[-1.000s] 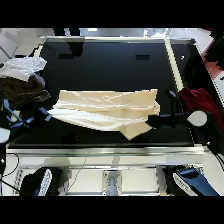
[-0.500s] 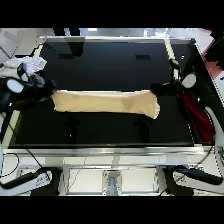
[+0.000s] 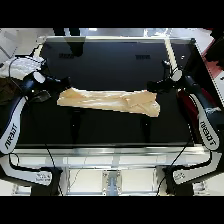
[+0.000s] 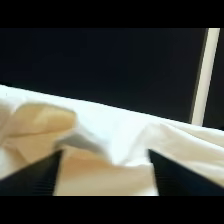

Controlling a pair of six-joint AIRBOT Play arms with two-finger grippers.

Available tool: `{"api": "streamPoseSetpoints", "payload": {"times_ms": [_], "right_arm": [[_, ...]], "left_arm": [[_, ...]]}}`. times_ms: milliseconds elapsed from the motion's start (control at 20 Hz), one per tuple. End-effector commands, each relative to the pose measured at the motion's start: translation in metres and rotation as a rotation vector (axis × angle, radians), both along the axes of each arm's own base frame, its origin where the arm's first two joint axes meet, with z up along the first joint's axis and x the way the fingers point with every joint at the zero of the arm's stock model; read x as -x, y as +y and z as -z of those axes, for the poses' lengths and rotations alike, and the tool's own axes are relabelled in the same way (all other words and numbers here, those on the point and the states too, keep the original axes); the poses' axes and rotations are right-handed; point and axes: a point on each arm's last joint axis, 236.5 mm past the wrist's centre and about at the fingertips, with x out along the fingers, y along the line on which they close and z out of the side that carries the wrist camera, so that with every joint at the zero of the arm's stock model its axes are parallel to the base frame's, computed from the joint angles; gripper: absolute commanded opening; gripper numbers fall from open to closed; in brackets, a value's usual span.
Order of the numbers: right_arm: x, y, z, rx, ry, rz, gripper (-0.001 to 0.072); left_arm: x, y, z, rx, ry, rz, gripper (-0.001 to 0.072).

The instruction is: Fold the shirts.

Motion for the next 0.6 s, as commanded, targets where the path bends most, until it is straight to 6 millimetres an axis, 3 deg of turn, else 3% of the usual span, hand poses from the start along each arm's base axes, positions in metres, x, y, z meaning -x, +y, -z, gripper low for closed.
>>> {"api": "streamPoseSetpoints", "payload": {"times_ms": [0, 150, 200, 250, 350, 400, 450, 550], "right_arm": [[-0.013, -0.014, -0.007, 0.008, -0.029, 0.021, 0.0518], [-0.014, -0.066, -0.055, 0.086, -0.098, 0.067, 0.0520], [-0.010, -0.082, -0.065, 0.081, -0.106, 0.101, 0.0529], [-0.003, -0.098, -0.067, 0.068, -0.084, 0.129, 0.0583], [0.015, -0.114, -0.053, -0.039, -0.015, 0.150, 0.0583], [0.022, -0.112, -0.043, -0.126, -0.001, 0.137, 0.0581], [0.026, -0.107, -0.033, -0.213, 0.002, 0.133, 0.0581], [0.036, -0.098, -0.007, -0.339, 0.023, 0.144, 0.0581]], "left_arm": [[-0.014, 0.005, -0.013, 0.008, -0.064, -0.024, 0.0694], [-0.019, 0.014, -0.074, 0.036, -0.204, -0.065, 0.0693], [-0.020, 0.007, -0.099, 0.020, -0.275, -0.032, 0.0693], [-0.019, -0.008, -0.127, -0.007, -0.365, 0.039, 0.0693], [-0.008, -0.055, -0.175, -0.089, -0.544, 0.233, 0.0694], [-0.002, -0.079, -0.189, -0.130, -0.610, 0.314, 0.0694], [0.004, -0.103, -0.195, -0.123, -0.637, 0.355, 0.0694], [0.015, -0.139, -0.180, -0.083, -0.592, 0.411, 0.0694]]}}
